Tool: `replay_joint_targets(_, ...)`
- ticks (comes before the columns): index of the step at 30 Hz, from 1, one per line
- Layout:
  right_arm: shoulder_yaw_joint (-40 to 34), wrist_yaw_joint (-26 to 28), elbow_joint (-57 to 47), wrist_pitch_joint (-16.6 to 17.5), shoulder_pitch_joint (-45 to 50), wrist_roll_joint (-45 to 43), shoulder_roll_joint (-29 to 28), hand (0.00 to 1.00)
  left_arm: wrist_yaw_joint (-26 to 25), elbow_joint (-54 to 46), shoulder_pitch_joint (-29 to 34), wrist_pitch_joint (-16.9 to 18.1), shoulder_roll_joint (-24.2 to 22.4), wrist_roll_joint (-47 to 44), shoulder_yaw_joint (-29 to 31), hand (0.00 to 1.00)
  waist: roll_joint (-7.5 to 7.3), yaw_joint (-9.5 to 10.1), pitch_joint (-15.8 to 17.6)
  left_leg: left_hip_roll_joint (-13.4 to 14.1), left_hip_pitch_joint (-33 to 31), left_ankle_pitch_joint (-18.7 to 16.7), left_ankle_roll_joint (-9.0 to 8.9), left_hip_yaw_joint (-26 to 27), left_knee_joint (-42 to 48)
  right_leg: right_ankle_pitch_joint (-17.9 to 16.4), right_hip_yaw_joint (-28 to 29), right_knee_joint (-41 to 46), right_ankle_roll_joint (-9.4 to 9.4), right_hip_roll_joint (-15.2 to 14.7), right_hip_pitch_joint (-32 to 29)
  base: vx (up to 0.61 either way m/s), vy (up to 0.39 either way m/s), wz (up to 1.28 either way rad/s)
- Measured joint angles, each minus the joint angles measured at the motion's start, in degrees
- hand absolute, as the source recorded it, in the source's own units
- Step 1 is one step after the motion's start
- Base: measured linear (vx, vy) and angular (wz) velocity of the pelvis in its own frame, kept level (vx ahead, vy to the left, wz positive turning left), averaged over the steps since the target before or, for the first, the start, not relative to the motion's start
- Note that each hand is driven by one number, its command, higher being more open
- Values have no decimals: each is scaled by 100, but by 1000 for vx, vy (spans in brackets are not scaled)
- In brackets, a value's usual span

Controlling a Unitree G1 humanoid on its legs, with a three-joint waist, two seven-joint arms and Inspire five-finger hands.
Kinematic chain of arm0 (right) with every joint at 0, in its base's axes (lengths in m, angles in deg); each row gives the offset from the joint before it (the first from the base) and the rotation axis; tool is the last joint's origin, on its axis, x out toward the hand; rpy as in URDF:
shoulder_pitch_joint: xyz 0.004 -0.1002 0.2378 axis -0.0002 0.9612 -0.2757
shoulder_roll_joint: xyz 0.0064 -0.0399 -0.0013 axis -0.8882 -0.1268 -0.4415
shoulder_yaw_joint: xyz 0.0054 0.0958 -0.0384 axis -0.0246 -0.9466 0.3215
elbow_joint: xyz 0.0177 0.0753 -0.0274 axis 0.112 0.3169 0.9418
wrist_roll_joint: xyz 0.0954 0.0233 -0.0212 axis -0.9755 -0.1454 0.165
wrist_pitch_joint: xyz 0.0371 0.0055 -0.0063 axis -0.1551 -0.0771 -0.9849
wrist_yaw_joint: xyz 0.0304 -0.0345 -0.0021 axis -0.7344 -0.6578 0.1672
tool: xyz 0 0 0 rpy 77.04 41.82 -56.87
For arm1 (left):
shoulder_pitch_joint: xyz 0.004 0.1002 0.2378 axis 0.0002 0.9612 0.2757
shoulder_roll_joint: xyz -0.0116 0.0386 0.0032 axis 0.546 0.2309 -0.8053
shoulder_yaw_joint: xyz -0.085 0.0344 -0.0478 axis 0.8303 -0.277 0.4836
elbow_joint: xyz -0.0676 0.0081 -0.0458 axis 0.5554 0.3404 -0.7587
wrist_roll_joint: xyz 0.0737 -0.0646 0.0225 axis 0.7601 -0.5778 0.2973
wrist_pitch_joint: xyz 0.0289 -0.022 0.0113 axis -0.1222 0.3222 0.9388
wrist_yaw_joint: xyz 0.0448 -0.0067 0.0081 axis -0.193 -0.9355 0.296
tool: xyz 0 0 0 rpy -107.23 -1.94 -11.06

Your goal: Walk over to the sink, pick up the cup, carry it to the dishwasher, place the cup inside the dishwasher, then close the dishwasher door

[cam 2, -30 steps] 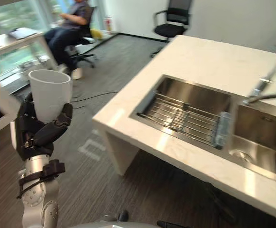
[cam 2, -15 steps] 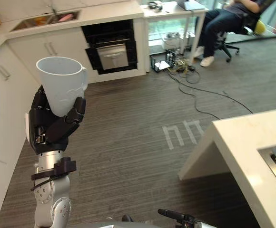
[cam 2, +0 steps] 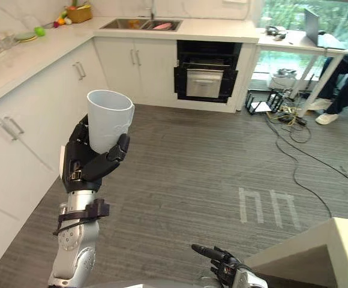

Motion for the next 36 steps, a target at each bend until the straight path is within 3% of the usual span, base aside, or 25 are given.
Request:
replay_joint_targets(4, 13, 16, 42, 85, 186, 26, -10, 100, 27, 0, -3, -111, -2, -6, -124, 0, -27, -27, 8, 182, 217, -78, -128, 100, -4, 40, 17, -293, -62, 207, 342, 101, -113, -8)
replay_joint_targets(5, 59, 79, -24, 163, 444, 191, -160, 100, 99, 205, 174, -120, 187, -16, -125, 0, -198, -2, 18, 153, 272, -66, -122, 310, -11, 438, 117, -986, -81, 242, 659, 41, -37, -4)
replay_joint_targets(11, 45, 117, -62, 168, 497, 186, -126, 100, 82, 202, 176, -119, 136, -14, -30, 0, -189, -11, -43, 168, 257, -82, -138, 335, 17, 493, 197, -1135, -116, 281, 631, 0, -3, -7)
replay_joint_targets(13, 46, 207, -136, 168, 601, 185, -157, 100, 1, 189, 167, -82, -3, -7, -23, 0, -215, -42, -219, 168, 170, -89, -148, 259, 18, 577, 121, -1339, -131, 287, 687, 18, -45, 12)
replay_joint_targets(17, 49, 331, -189, 176, 705, 189, -105, 100, -178, 190, 164, 61, -82, -1, 68, 0, -145, -60, -324, 199, 206, -99, -161, 165, 23, 575, 20, -1382, -122, 321, 762, 9, -43, 12)
replay_joint_targets(22, 20, 455, -202, 231, 769, 238, -91, 100, -636, 194, 71, 415, -118, 332, 552, 0, -137, -2, -338, 204, 186, -92, -150, 5, 32, 576, -71, -1379, -123, 323, 807, -49, -39, 8)
replay_joint_targets(27, 1, 498, -164, 256, 765, 243, -76, 100, -801, 197, 71, 476, -64, 402, 896, 0, -132, 0, -365, 153, 112, -36, -97, -147, 33, 576, -217, -1406, -123, 261, 777, -85, -24, 16)
replay_joint_targets(36, -3, 213, 34, 700, 598, 923, -31, 100, -886, 208, 73, 472, 88, 459, 1129, 0, -105, 4, -338, 82, -12, 30, -42, -391, 31, 586, -434, -1407, -106, 191, 750, -49, -17, 13)
